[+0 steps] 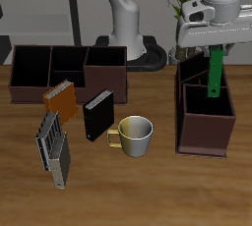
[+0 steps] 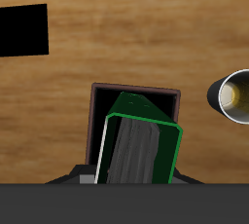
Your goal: Place the green book into the left desk caddy's right compartment
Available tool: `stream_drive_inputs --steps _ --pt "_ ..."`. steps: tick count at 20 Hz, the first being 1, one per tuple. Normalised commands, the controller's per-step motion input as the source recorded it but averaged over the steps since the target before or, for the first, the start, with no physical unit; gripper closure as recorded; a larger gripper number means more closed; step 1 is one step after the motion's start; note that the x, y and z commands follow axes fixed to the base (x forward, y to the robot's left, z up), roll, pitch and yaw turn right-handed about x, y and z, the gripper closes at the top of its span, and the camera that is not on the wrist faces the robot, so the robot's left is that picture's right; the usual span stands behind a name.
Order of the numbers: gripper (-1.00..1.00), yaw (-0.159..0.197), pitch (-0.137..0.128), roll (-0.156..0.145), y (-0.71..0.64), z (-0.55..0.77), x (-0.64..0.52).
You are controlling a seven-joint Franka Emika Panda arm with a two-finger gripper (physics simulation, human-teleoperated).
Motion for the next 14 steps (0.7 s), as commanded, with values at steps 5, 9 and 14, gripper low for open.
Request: stream_drive_inputs --steps 5,9,14 --pt "1.0 -0.001 0.02 0.001 -0.03 -0.16 0.03" --pt "1.0 0.003 0.02 0.001 -0.02 -0.17 0.02" --pt "1.0 0.0 0.016 0.0 -0.03 -0.12 0.03"
